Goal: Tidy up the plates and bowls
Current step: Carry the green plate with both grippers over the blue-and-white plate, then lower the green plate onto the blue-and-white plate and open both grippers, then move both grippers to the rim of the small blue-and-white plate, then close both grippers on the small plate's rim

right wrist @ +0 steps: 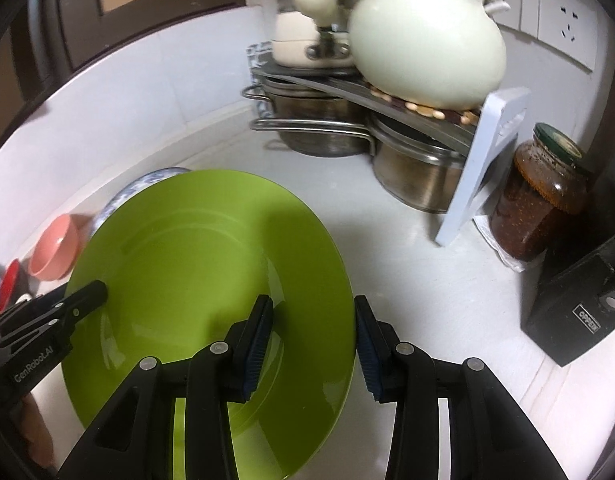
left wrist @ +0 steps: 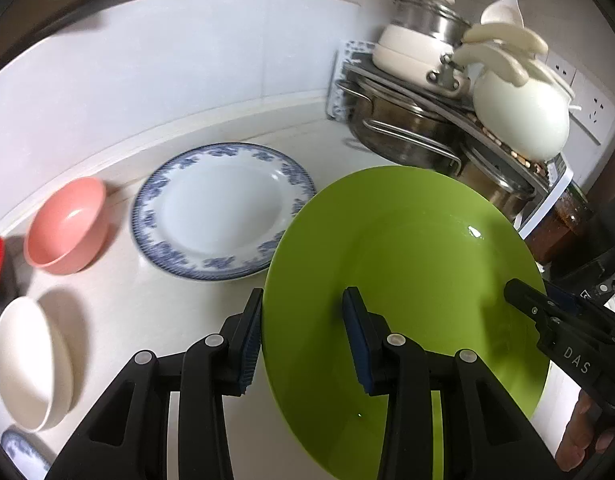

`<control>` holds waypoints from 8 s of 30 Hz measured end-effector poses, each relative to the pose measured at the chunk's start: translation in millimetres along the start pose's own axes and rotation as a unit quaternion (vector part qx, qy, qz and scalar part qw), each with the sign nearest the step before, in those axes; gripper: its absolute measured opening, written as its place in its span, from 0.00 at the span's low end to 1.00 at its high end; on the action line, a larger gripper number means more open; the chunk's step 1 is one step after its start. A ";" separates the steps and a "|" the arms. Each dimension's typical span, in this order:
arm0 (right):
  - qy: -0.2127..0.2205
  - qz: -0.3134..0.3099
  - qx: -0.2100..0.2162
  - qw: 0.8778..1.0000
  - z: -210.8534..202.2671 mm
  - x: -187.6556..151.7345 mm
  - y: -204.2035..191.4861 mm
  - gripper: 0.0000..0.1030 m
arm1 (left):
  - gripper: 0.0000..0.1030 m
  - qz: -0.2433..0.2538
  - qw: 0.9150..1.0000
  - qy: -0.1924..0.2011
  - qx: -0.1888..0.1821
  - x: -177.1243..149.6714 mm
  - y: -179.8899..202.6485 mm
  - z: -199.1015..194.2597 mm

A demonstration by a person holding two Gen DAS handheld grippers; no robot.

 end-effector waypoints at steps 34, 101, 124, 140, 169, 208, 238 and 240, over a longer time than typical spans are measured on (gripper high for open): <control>0.001 -0.125 0.107 0.986 -90.5 -86.5 -169.8 0.40 | 0.37 -0.118 0.987 0.036 0.106 -116.7 -148.9 -155.5; -0.162 -0.334 0.184 0.910 -58.3 -271.2 -358.7 0.40 | 0.38 -0.315 0.922 -0.082 0.209 -340.5 -293.9 -202.9; -0.163 -0.350 0.172 0.907 -49.3 -280.3 -358.8 0.41 | 0.38 -0.321 0.919 -0.108 0.200 -351.5 -291.4 -191.2; -0.159 -0.323 0.199 0.911 -59.0 -268.6 -351.1 0.54 | 0.65 -0.288 0.927 -0.072 0.230 -323.9 -286.4 -211.0; -0.002 -0.208 0.193 0.959 -89.1 -111.6 -235.7 0.72 | 1.00 -0.137 0.963 0.068 0.222 -150.3 -188.0 -208.4; 0.035 -0.117 0.149 0.981 37.5 26.2 -143.5 0.72 | 0.92 -0.105 0.979 0.084 0.153 -6.6 -128.5 -46.0; -0.040 -0.138 0.118 0.983 172.7 61.3 -161.3 0.72 | 0.72 -0.130 0.977 0.001 0.168 5.9 -161.3 95.9; -0.042 -0.140 0.117 0.982 177.5 63.2 -163.1 0.72 | 0.71 -0.133 0.976 -0.007 0.171 5.9 -163.4 101.1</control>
Point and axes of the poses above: each gripper's, at about its wrist camera, not at the fingertips, and z roughly the way its jaws point, y to its right, x to its top, the point moved 5 cm from there along z, roughly the way its jaws point, and after that the axes turned 10 degrees about z, right-handed, at the moved point
